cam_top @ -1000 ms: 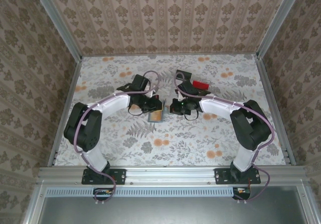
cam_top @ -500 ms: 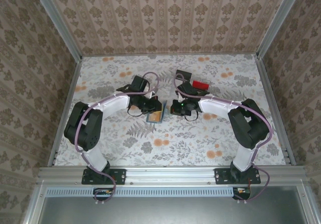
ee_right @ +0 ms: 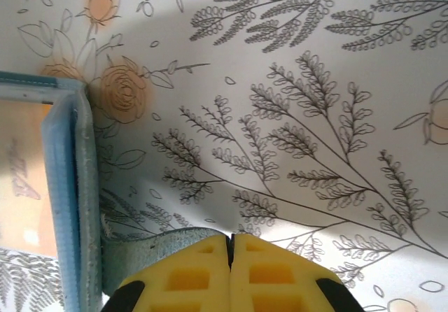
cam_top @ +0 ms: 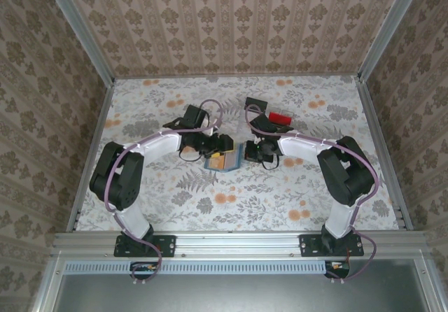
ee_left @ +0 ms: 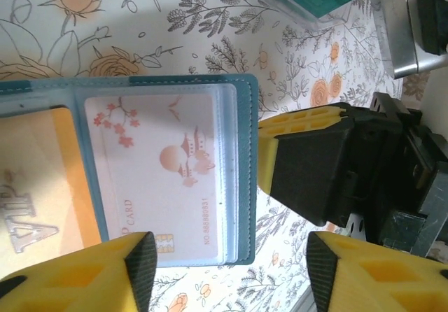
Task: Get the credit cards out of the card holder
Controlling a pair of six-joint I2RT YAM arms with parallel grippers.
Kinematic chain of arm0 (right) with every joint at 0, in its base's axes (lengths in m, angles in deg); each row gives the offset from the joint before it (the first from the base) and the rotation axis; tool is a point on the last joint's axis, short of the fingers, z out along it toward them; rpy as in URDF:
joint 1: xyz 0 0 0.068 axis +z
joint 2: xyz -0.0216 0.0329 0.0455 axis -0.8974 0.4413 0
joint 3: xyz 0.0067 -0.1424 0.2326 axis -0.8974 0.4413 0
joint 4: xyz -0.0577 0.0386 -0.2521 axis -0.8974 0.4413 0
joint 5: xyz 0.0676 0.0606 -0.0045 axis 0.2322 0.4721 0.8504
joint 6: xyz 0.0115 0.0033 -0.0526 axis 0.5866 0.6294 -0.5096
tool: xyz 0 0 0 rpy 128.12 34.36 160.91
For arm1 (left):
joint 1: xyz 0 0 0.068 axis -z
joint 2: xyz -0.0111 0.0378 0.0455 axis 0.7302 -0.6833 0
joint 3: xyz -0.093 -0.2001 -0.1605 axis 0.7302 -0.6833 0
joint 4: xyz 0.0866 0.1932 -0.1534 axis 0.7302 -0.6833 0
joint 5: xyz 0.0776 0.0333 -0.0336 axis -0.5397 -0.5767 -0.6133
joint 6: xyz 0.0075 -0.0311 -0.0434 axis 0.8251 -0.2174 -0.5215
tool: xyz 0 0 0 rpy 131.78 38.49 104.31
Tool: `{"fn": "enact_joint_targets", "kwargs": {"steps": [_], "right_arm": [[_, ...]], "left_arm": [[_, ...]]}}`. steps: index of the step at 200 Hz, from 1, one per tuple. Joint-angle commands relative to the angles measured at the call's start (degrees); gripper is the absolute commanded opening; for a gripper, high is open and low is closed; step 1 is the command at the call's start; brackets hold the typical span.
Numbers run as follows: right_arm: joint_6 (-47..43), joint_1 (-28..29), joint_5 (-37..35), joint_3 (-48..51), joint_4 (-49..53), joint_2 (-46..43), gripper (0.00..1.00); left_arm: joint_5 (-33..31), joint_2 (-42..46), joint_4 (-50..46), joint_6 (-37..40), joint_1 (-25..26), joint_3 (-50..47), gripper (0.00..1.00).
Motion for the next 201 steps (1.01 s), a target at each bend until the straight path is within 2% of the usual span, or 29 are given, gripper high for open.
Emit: {"fn": "enact_joint_targets", "kwargs": {"steps": [1,20,50,66,96,117,168,201], "right_arm": [[-1.7,-0.3,-3.9,-1.3,4.0,-0.6,0.17],[-2.0,-0.3,-7.5,-1.7,5.7,-3.5,0.29],[-2.3,0.1,-11.9,-1.9,7.6,-7.6,0.35],[-2.0,0.7,-10.7,-1.7,6.9,-8.5,0.35],[-1.6,2.6,-2.3,-2.4,3.4,-5.9,0.33],[0.1,3.1,0.9,-2.7,1.3,-3.0,0.27],[0.1,2.8,6.0,-3.5,-0.4,1.2,0.25],[-0.8,2.7,5.2,-5.2,0.9,3.4,0.25]], "left_arm": [[-3.8,2.0,0.3,-1.7,-1.1,-1.7,0.63],[-5.4,1.6,-0.4,-2.1,-1.3,-2.3,0.63],[-5.5,0.3,-0.1,-2.9,-1.3,-2.8,0.56],[-4.9,-0.4,0.2,-3.1,-1.2,-2.4,0.52],[-1.9,-1.4,3.0,-4.2,-0.8,-1.8,0.44],[-2.0,-2.3,2.7,-4.7,-0.2,-1.0,0.4],[-3.3,-4.3,1.7,-4.6,0.8,-1.1,0.33],[-4.1,-5.2,1.5,-4.6,1.2,-0.9,0.32]]}}
